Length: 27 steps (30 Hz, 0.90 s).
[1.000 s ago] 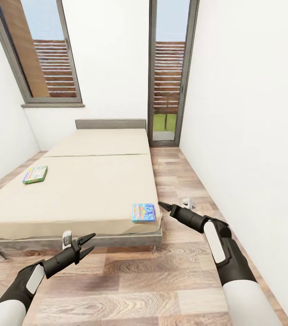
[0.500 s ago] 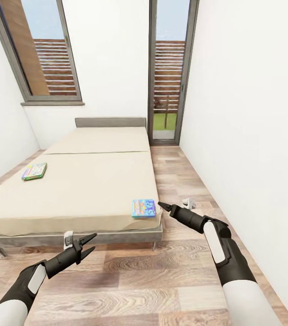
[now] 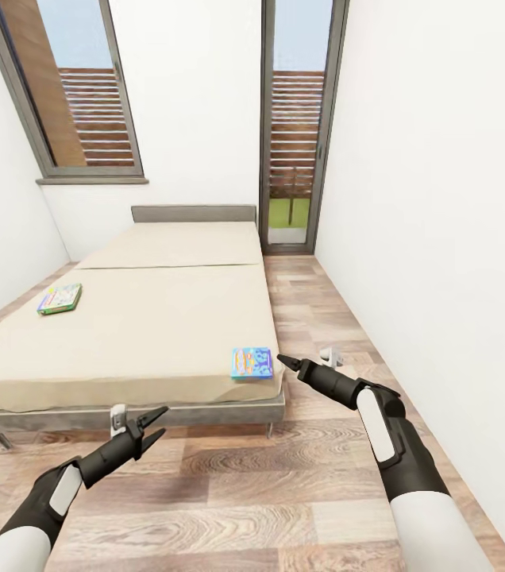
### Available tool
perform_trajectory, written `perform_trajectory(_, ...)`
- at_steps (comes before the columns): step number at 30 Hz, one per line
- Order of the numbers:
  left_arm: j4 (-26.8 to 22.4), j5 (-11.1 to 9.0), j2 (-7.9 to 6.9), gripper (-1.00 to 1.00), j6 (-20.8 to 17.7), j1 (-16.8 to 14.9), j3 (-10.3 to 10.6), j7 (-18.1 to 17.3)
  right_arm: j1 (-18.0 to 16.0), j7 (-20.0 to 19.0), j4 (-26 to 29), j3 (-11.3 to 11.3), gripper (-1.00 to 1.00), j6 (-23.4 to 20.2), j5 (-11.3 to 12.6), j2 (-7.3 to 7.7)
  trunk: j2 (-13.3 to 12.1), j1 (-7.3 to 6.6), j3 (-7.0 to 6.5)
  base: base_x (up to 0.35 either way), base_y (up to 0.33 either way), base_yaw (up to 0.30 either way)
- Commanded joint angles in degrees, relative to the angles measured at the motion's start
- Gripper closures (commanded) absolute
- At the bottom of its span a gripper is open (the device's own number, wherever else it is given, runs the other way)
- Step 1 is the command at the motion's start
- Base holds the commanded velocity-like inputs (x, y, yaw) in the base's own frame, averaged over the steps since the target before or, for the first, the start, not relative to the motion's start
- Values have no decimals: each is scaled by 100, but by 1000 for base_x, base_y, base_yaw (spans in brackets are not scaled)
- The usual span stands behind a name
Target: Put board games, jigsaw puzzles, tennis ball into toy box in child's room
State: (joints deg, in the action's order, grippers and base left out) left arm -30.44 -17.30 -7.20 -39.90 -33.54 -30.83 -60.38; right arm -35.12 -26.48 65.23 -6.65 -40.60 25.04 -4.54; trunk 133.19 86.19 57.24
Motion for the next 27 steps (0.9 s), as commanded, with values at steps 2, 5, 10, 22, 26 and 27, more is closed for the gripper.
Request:
perform_trajectory(2,3,-16,9,-100,32,-4,-49,-12,-4,-15,0,-21,-100,-44,11,-5,2,-1,5,0,0,0)
perform_trajectory(5,4,-25,14,-100,67,-4,-74,-23,-4,-15,-2,-21,-100,-44,10,-4,2,-1,5,0,0,0)
perform_trajectory(10,59,-32,155,-100,92,3,-146,-70,-4,-12,-15,-30,-100,-44,9,-3,2,-1,5,0,0,0)
perform_trajectory(22,119,-36,249,-100,112,5,-835,-58,-4,-7,-17,-45,-100,-44,9,-3,2,-1,5,0,0,0)
perform_trajectory(26,168,-26,253,-100,109,5,-1073,-26,-4,-6,-18,-46,-100,-44,9,-3,2,-1,5,0,0,0)
perform_trajectory(27,174,-23,253,-100,109,5,-1101,-20,-4,-6,-18,-47,-100,-44,9,-3,2,-1,5,0,0,0)
